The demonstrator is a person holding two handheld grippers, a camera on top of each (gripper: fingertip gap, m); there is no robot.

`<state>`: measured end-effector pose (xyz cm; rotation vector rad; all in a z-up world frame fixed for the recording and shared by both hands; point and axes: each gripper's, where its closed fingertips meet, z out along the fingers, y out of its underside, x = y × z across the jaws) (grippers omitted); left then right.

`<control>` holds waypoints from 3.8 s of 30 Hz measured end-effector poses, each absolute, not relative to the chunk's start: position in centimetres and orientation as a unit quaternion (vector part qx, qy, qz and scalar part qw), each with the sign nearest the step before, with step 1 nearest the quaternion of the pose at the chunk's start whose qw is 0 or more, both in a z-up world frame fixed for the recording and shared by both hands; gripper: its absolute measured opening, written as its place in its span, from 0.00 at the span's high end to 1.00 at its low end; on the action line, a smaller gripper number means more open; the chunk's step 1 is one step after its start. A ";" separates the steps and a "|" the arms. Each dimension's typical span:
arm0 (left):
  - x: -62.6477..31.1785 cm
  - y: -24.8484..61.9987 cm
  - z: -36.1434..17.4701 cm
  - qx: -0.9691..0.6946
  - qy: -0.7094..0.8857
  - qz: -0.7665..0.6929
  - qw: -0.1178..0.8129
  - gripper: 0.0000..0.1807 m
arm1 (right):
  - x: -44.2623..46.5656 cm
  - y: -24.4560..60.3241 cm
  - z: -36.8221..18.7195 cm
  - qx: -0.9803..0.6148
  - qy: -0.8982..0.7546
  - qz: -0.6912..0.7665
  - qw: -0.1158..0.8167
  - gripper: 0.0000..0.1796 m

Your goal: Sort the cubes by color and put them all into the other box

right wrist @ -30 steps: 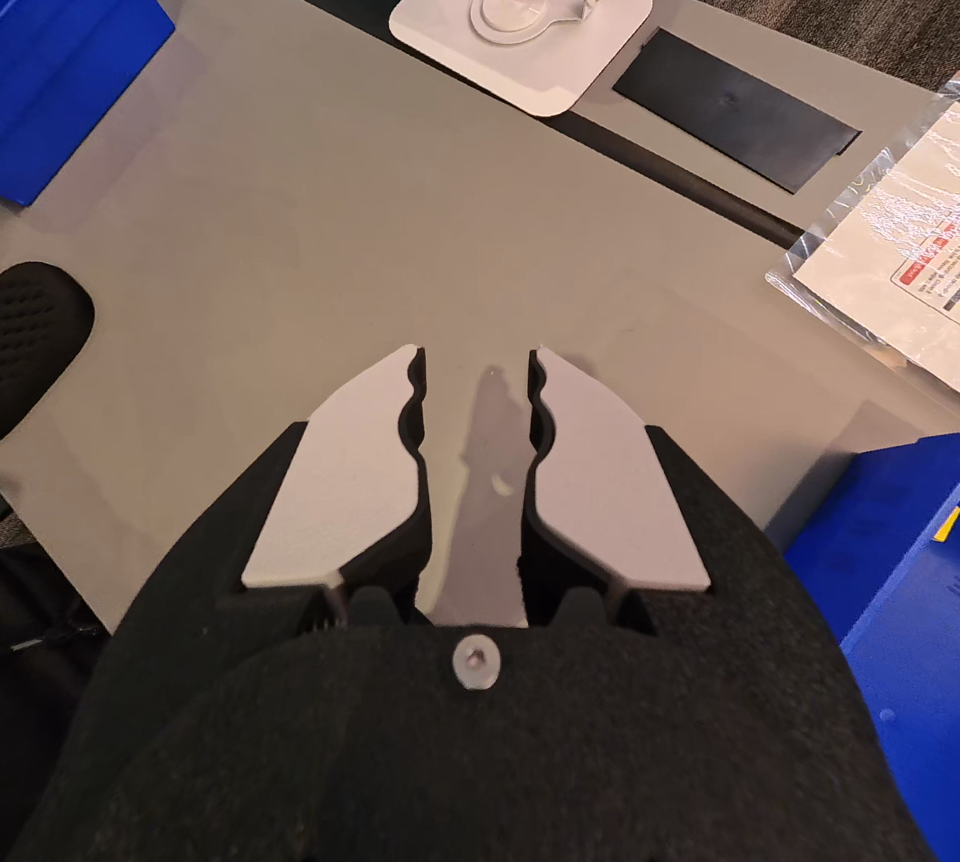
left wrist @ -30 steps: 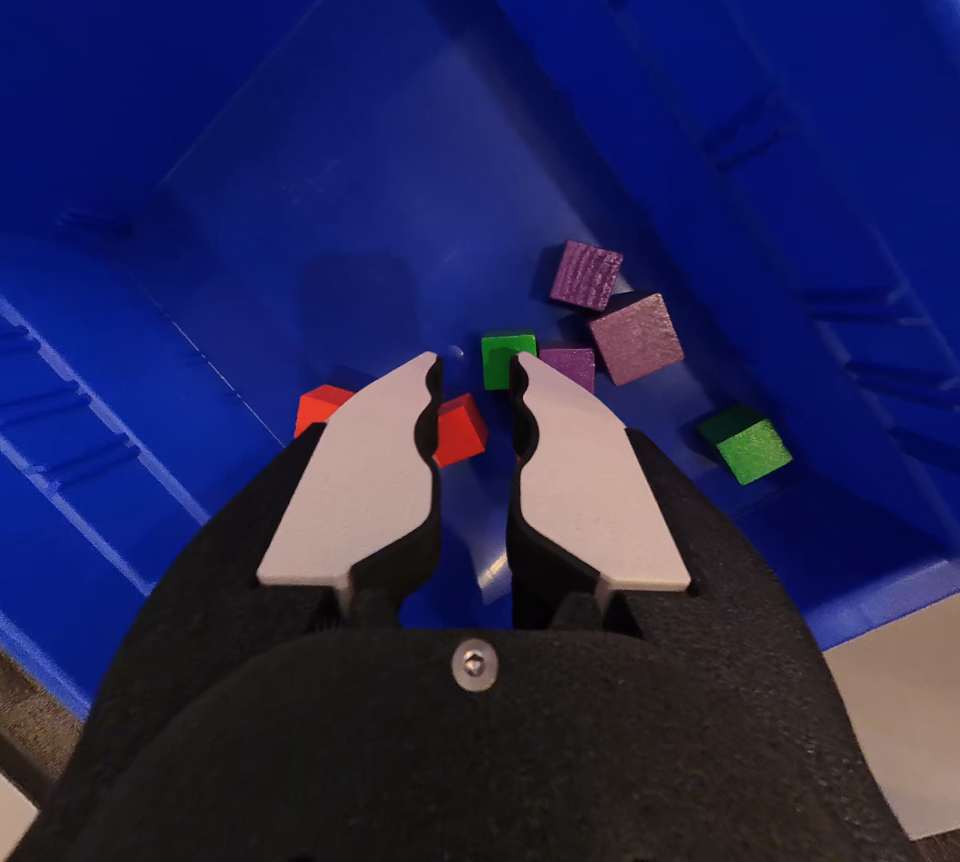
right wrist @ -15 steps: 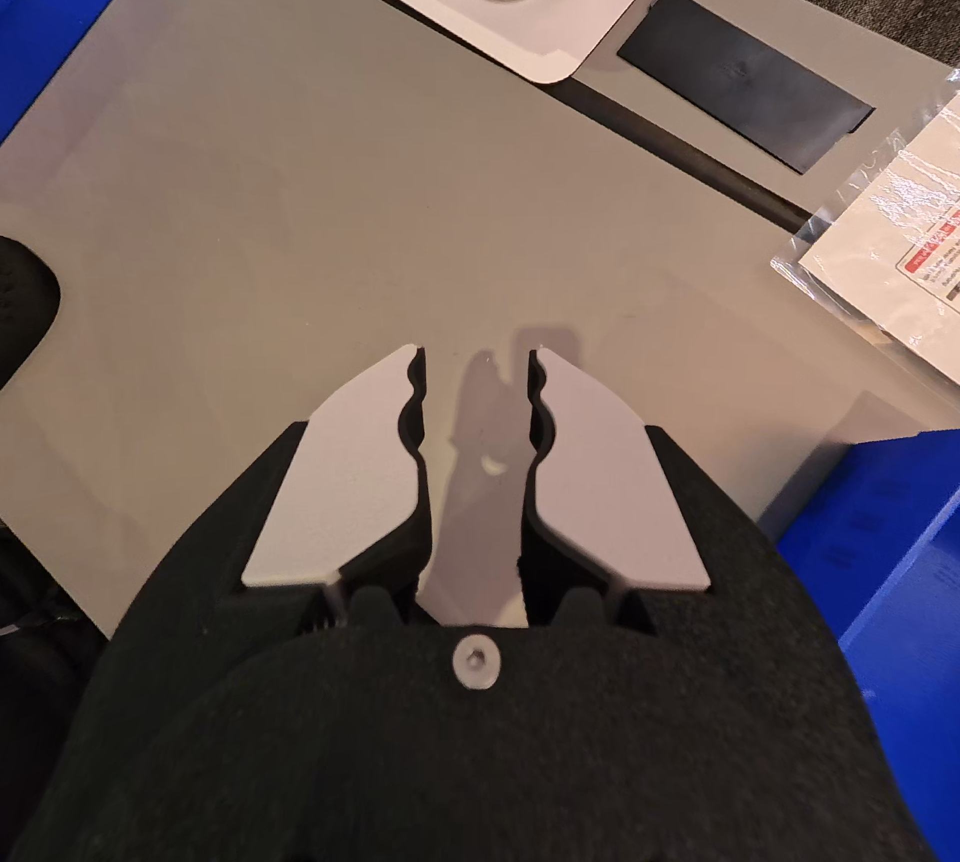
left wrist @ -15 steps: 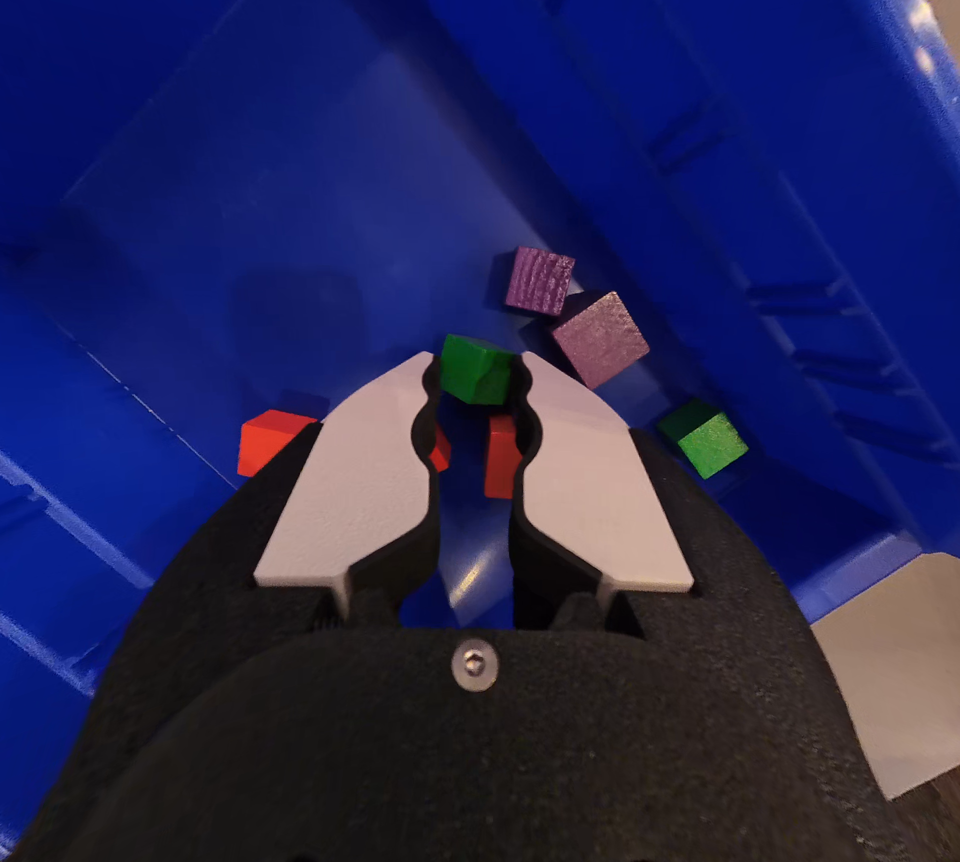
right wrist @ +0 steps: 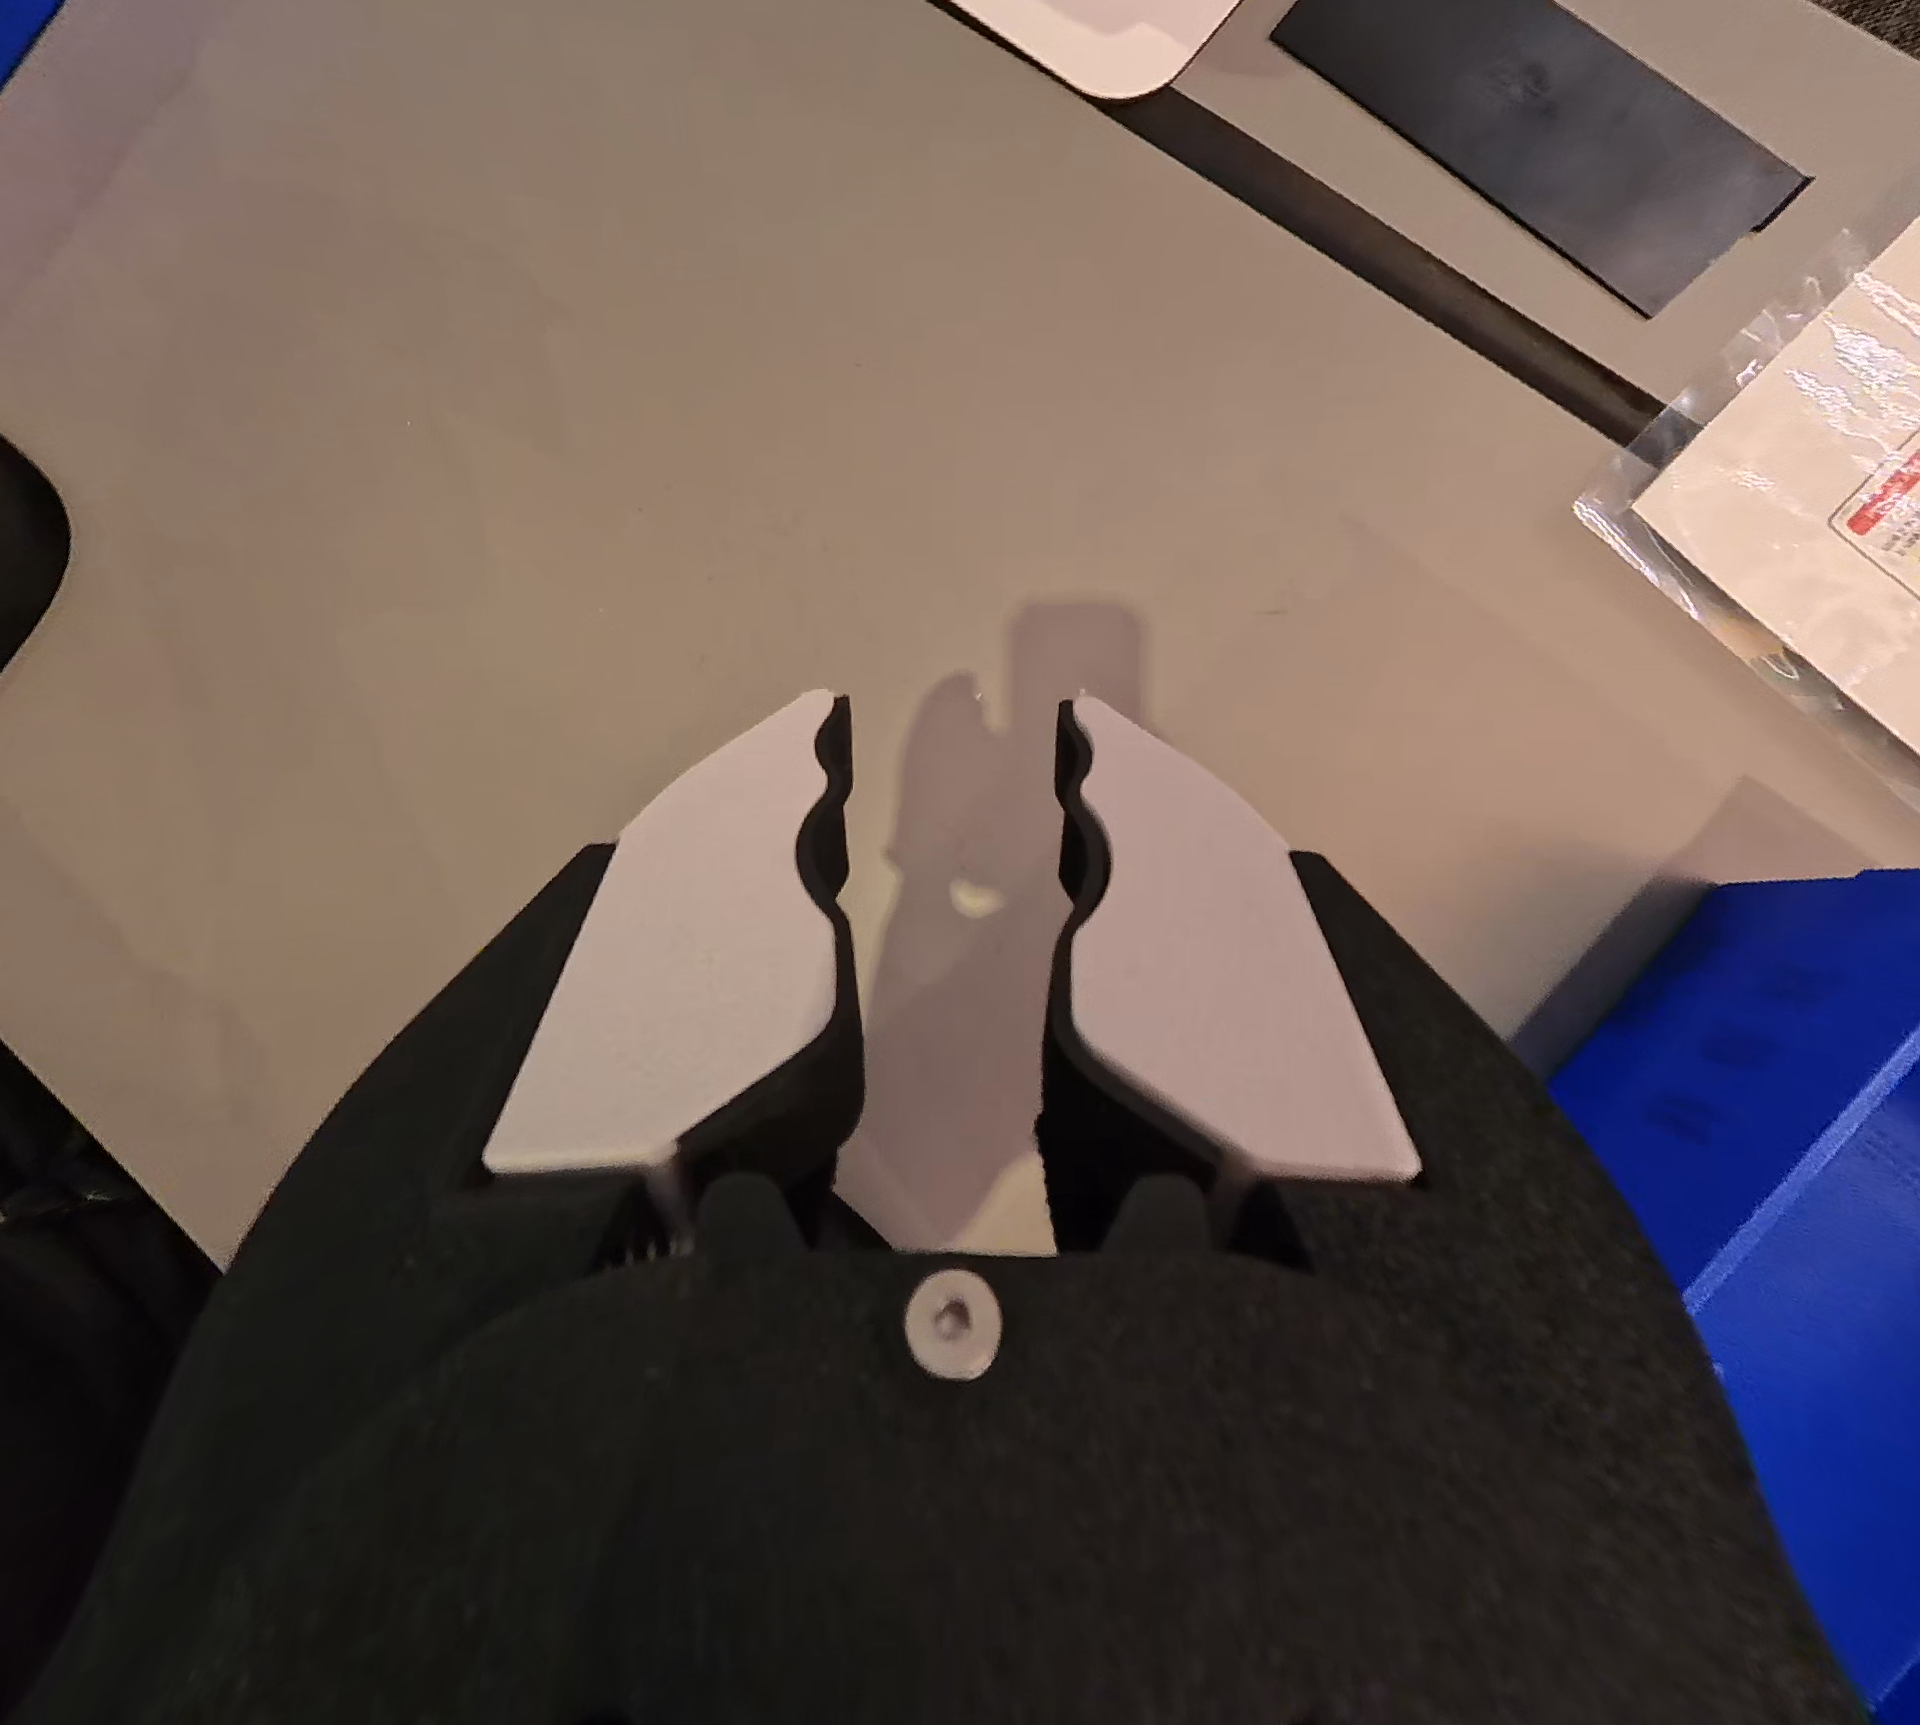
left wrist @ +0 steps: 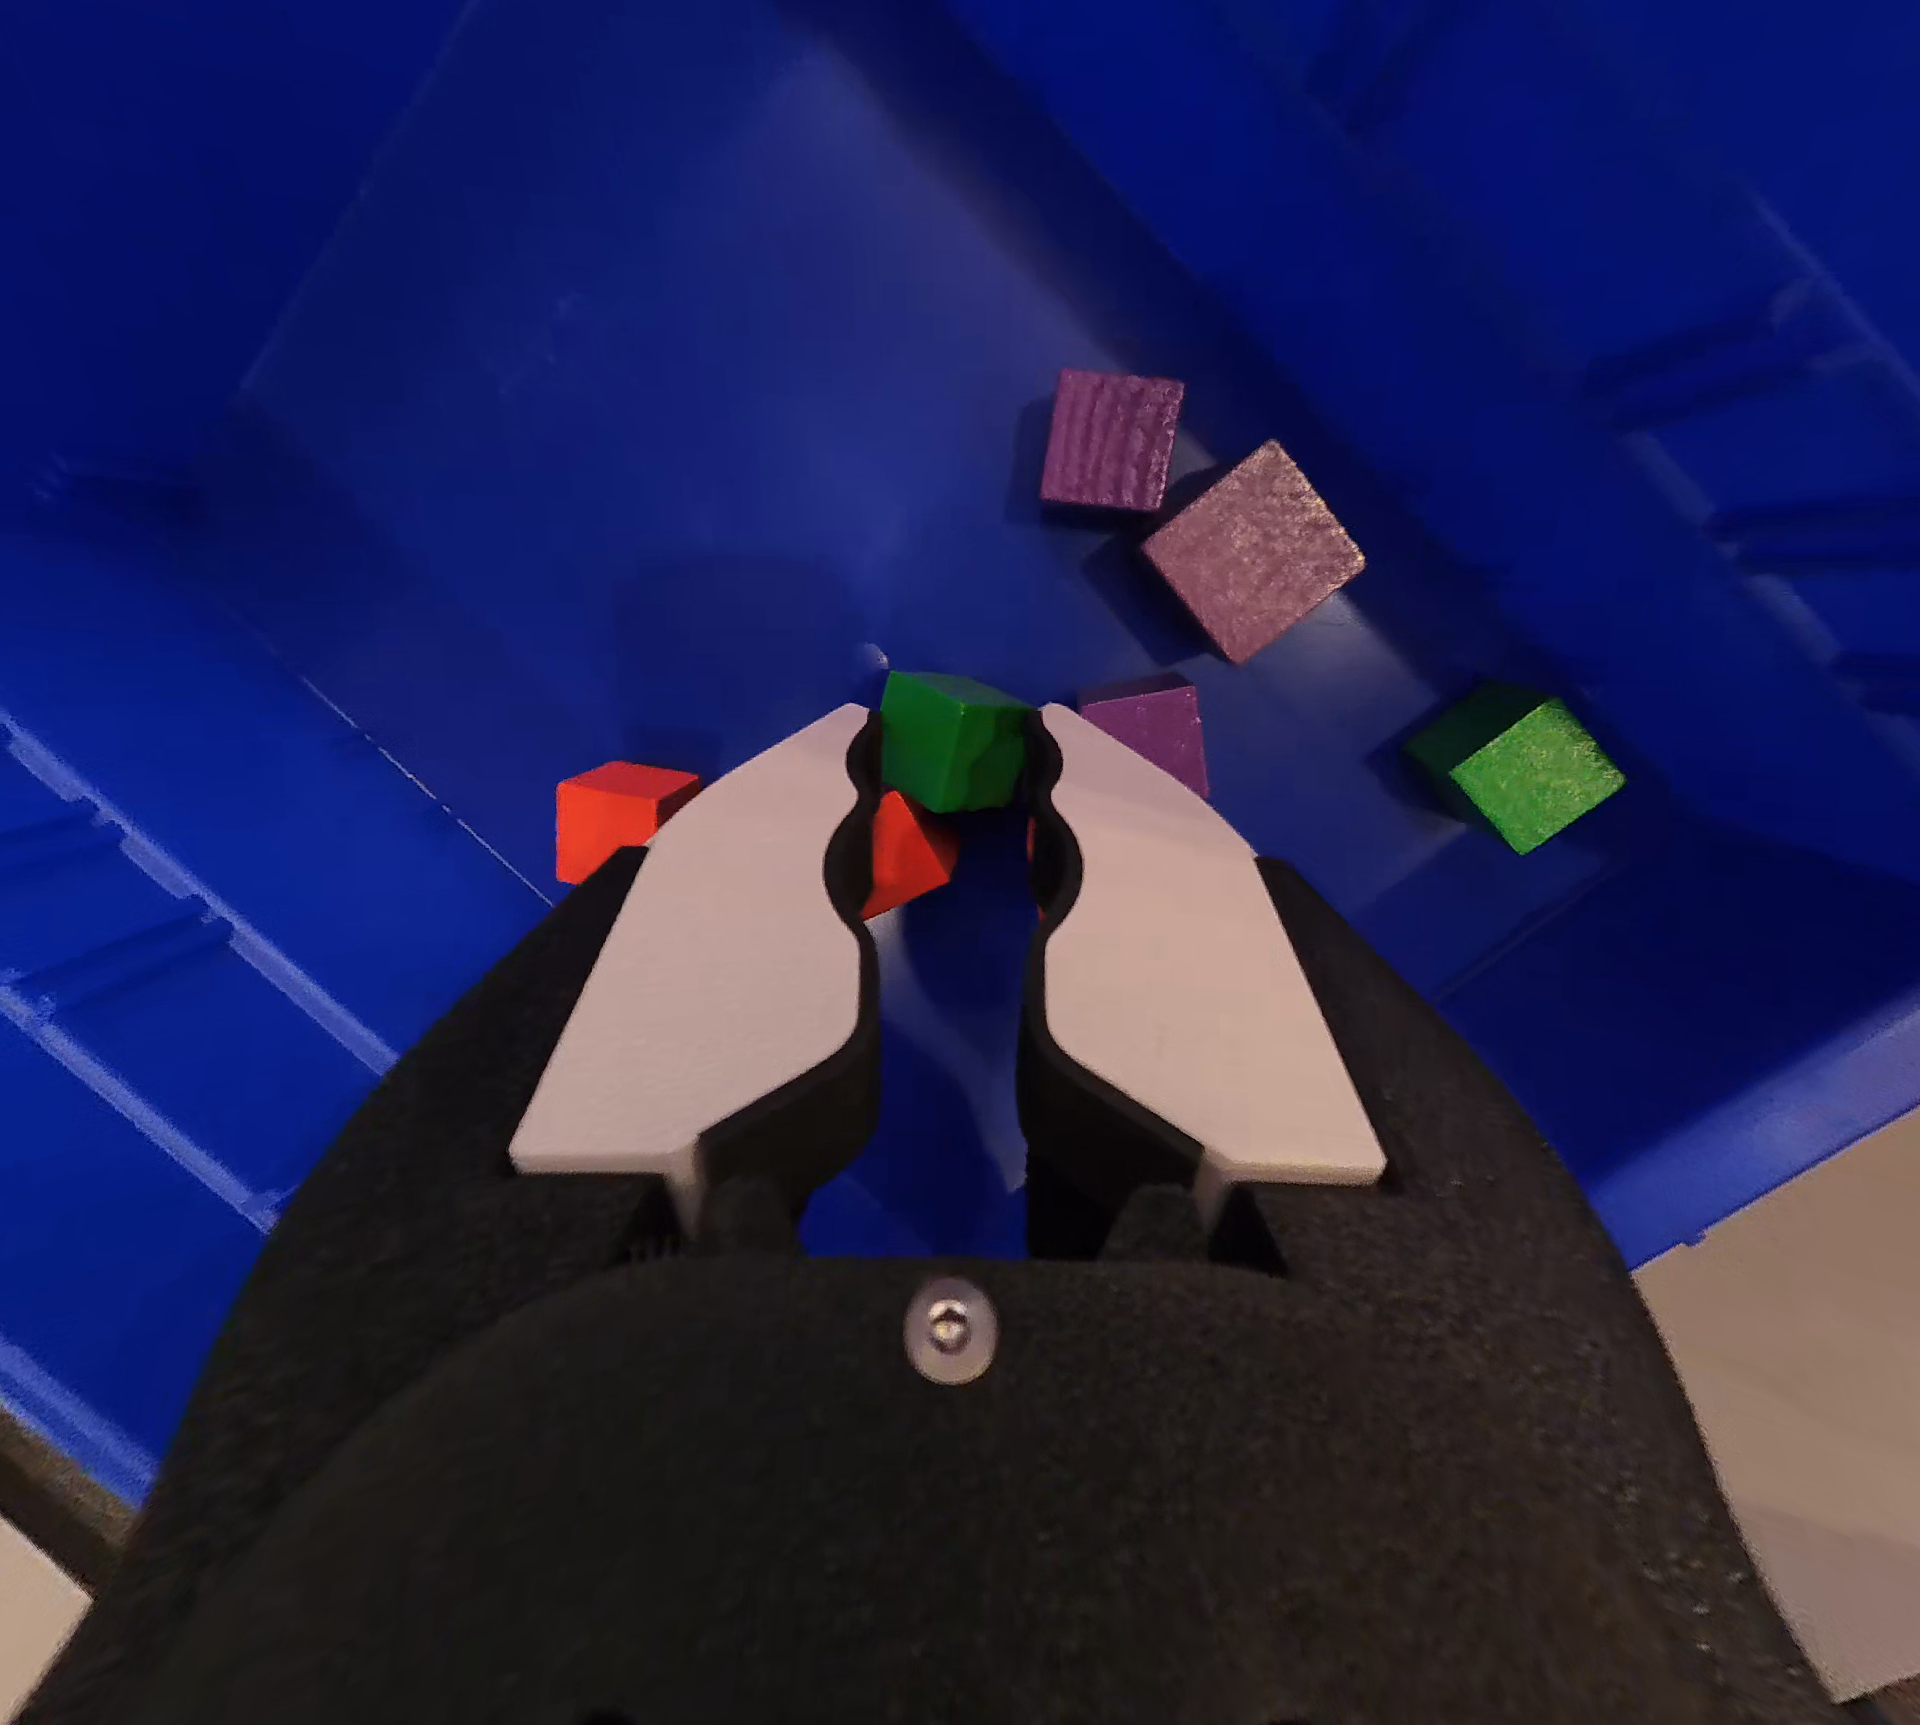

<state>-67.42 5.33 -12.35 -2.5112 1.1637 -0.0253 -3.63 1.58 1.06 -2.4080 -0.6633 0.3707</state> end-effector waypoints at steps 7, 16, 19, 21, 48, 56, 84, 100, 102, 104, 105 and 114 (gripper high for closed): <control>-68.0 6.8 -12.6 -0.888 0.415 0.034 0.194 0.85 | -4.1 1.7 0.5 -0.911 -0.258 0.135 0.291 0.80; -68.0 9.9 -10.8 -0.881 0.388 0.063 0.262 0.86 | -4.8 1.4 -0.3 -0.912 -0.278 0.126 0.273 0.80; -69.0 9.4 -10.5 -0.881 0.394 0.062 0.255 0.84 | -4.8 1.6 -0.5 -0.913 -0.281 0.123 0.268 0.80; -69.2 9.4 -10.8 -0.887 0.388 0.059 0.245 0.83 | -4.9 1.6 -0.6 -0.914 -0.281 0.123 0.266 0.80; -51.5 7.3 4.1 -0.717 0.401 0.067 0.566 0.88 | -18.0 1.6 5.1 -0.796 -0.348 0.320 0.378 0.82; -31.5 0.6 5.8 -0.578 0.522 0.025 0.627 0.88 | -26.5 -1.1 5.9 -0.745 -0.341 0.441 0.367 0.78; -25.9 0.5 -4.2 -0.651 0.526 -0.030 0.547 0.86 | -3.9 0.0 9.6 -0.835 -0.234 0.218 0.447 0.88; -25.3 0.4 -9.2 -0.671 0.549 -0.029 0.498 0.89 | 31.6 2.2 -12.4 -0.991 0.089 -0.016 0.097 0.88; -25.6 0.7 -9.2 -0.677 0.543 -0.034 0.496 0.89 | 32.0 2.9 -12.8 -0.990 0.099 -0.009 0.098 0.88; -25.7 0.9 -9.3 -0.680 0.541 -0.035 0.495 0.89 | 33.1 3.1 -13.0 -0.990 0.098 -0.040 0.092 0.88; -25.8 1.0 -9.4 -0.680 0.541 -0.035 0.493 0.89 | 33.4 3.2 -13.2 -0.990 0.095 -0.044 0.090 0.88; -25.7 1.3 -10.7 -0.668 0.557 -0.013 0.493 0.91 | 34.2 4.5 -13.2 -0.986 0.059 -0.097 0.121 0.79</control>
